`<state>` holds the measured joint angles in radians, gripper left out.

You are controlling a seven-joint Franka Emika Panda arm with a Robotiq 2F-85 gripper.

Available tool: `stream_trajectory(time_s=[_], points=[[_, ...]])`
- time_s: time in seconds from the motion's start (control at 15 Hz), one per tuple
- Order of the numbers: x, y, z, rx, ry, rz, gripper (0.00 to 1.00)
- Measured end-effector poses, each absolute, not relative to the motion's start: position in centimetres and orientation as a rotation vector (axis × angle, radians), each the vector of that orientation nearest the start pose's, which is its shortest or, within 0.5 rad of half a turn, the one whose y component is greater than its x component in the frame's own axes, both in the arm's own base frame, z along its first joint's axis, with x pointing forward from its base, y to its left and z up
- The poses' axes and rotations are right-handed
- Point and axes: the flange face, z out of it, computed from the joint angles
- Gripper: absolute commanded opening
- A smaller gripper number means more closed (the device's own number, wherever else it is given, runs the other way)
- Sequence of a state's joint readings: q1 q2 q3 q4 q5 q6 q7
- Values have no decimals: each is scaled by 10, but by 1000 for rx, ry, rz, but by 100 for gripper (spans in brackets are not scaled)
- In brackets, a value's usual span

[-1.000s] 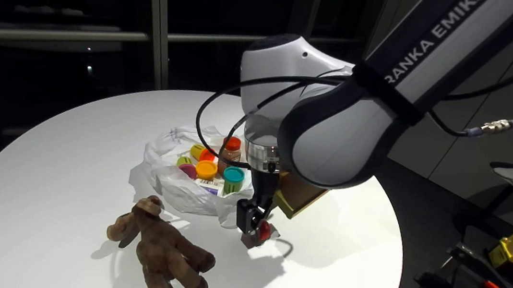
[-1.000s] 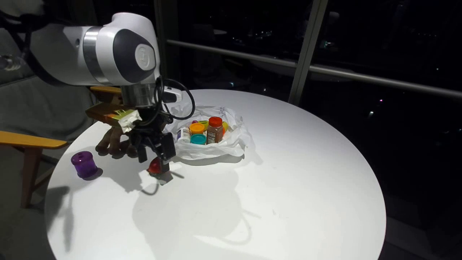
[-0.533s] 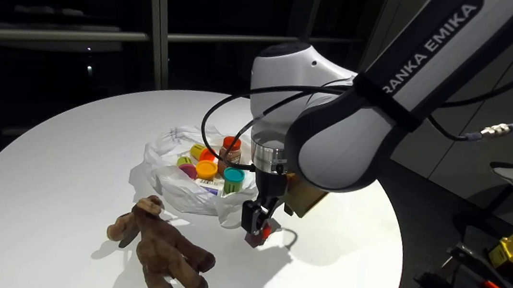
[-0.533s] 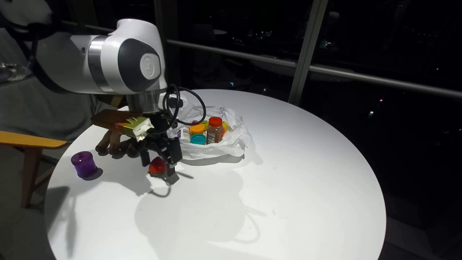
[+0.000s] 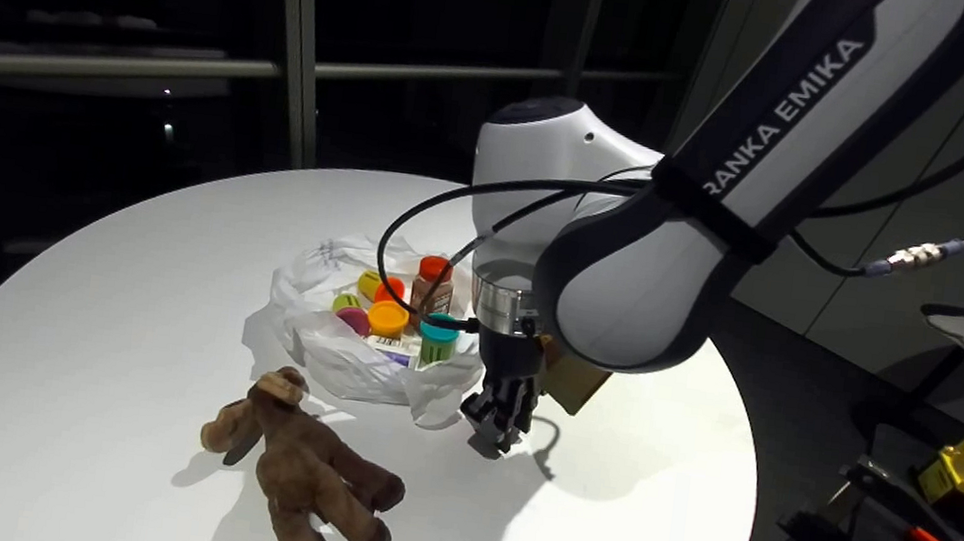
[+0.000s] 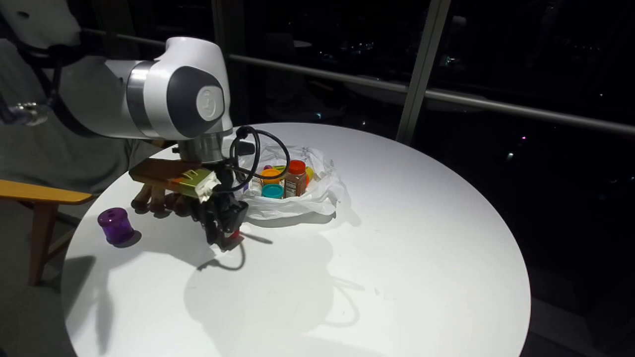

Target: Put the object on the table in the plastic bag

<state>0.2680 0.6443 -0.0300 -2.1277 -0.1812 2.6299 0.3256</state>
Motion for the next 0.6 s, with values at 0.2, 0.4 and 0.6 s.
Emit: stream_trajectory(time_s=[0.2,0.4,0.6], points=[[528,133,90,-3260,-154,164,36],[529,134,91,-3258,-156,142,50],[532,136,93,-3258,-159,100,73]])
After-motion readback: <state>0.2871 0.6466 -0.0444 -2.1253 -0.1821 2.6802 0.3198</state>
